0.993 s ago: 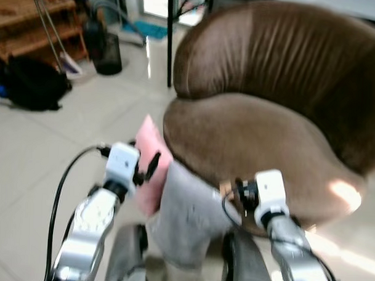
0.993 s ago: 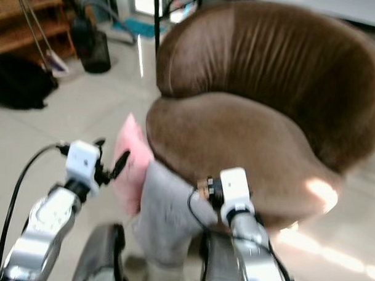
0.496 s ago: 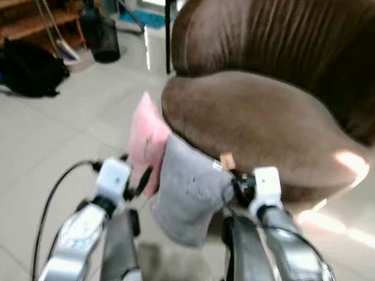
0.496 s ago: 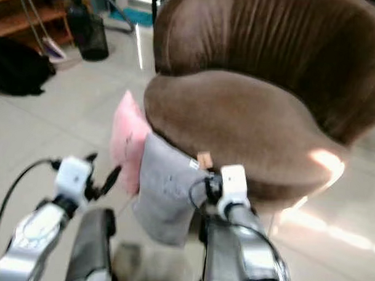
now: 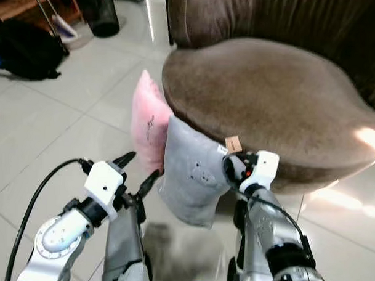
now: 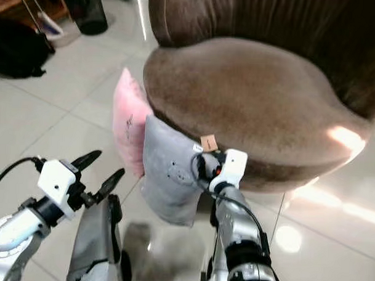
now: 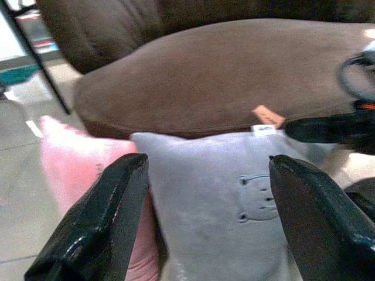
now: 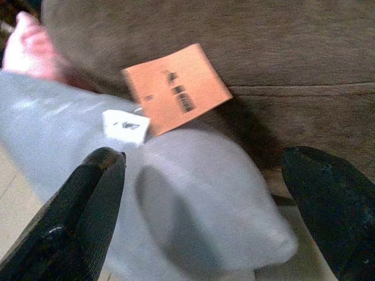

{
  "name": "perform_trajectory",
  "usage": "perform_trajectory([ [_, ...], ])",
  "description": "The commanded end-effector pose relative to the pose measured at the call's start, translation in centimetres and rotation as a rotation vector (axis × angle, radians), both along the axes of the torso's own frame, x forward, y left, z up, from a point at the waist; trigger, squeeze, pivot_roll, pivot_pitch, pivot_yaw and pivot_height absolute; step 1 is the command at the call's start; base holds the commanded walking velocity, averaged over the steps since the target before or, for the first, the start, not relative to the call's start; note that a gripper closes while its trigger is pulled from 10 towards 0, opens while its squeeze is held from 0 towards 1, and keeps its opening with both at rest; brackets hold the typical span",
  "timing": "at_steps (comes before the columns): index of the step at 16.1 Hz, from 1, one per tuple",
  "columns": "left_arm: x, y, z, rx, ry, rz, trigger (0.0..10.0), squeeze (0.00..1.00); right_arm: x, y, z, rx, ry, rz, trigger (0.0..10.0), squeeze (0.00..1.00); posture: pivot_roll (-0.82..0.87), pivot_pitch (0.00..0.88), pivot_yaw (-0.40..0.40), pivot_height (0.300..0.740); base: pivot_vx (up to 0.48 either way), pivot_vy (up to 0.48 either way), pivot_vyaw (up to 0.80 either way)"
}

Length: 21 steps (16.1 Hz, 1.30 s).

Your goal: Move the pillow to the sofa from floor

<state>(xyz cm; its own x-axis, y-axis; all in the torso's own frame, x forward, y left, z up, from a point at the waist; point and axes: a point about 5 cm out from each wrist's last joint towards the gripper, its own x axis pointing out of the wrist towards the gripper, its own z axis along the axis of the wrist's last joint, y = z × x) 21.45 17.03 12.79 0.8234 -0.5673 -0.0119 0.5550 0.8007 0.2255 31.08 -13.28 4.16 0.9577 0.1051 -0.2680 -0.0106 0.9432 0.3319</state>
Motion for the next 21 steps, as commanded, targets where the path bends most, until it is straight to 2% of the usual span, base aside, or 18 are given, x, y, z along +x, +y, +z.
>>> perform_trajectory([
  [1,-0.5,-0.4,0.1,-0.001,0.026,-0.059,10.0,0.00,0.0,-0.7,-0.3,0.028,-0.003,-0.034,10.0,1.00,0.10,0.244,0.067,0.485,0.000,0.000,0.00],
  [3,-1.1,-0.5,0.2,0.004,0.047,-0.109,10.0,0.00,-0.1,-1.9,-0.7,0.018,-0.006,-0.063,10.0,1.00,0.11,0.249,0.077,0.485,0.000,0.000,0.00],
  [6,-1.2,0.0,0.0,0.001,0.069,-0.106,10.0,0.00,0.1,-2.4,-0.9,0.072,-0.001,-0.092,10.0,1.00,0.12,0.264,0.083,0.485,0.000,0.000,0.00],
  [8,-1.2,0.5,-0.1,0.001,0.082,-0.107,10.0,0.00,0.0,-2.2,-1.3,0.129,0.026,-0.126,10.0,1.00,0.13,0.268,0.081,0.485,0.000,0.000,0.00],
  [9,-1.2,0.7,-0.2,-0.001,0.089,-0.107,10.0,0.00,0.0,-1.5,-1.5,0.211,0.041,-0.111,10.0,1.00,0.13,0.268,0.081,0.485,0.000,0.000,0.00],
  [10,-1.2,0.8,-0.2,-0.003,0.093,-0.108,10.0,0.00,0.0,-1.0,-1.6,0.248,0.041,-0.093,10.0,1.00,0.13,0.268,0.081,0.485,0.000,0.000,0.00],
  [11,-1.2,1.0,-0.5,-0.006,0.103,-0.111,10.0,0.00,0.0,-0.1,-1.5,0.301,0.030,-0.048,10.0,0.61,0.13,0.269,0.084,0.485,0.000,0.000,0.00],
  [12,-1.3,1.2,-0.8,-0.009,0.113,-0.115,10.0,0.00,0.0,0.4,-1.4,0.326,0.020,-0.025,10.0,0.00,0.13,0.270,0.086,0.485,0.000,0.000,0.00],
  [15,-1.5,1.4,-1.3,-0.010,0.125,-0.118,10.0,0.00,0.0,0.6,-1.2,0.375,-0.001,-0.014,10.0,0.00,0.14,0.267,0.087,0.485,0.000,0.000,0.00],
  [18,-1.6,1.4,-1.5,-0.007,0.125,-0.111,10.0,0.00,0.0,0.4,-1.2,0.372,-0.010,-0.014,10.0,0.00,0.14,0.265,0.089,0.485,0.000,0.000,0.00],
  [19,-1.6,1.4,-1.5,-0.007,0.124,-0.110,10.0,0.00,-0.1,0.3,-1.3,0.369,-0.009,-0.015,3.6,0.00,0.14,0.262,0.089,0.485,0.000,0.000,0.00],
  [20,-1.6,1.4,-1.5,-0.006,0.121,-0.109,10.0,0.00,-0.2,0.2,-1.4,0.368,-0.008,-0.020,0.0,0.00,0.14,0.261,0.089,0.485,0.000,0.000,0.00],
  [21,-1.5,1.3,-1.4,-0.005,0.119,-0.109,10.0,0.00,-0.2,0.2,-1.5,0.369,-0.007,-0.023,0.0,0.00,0.14,0.261,0.090,0.485,0.000,0.000,0.00],
])
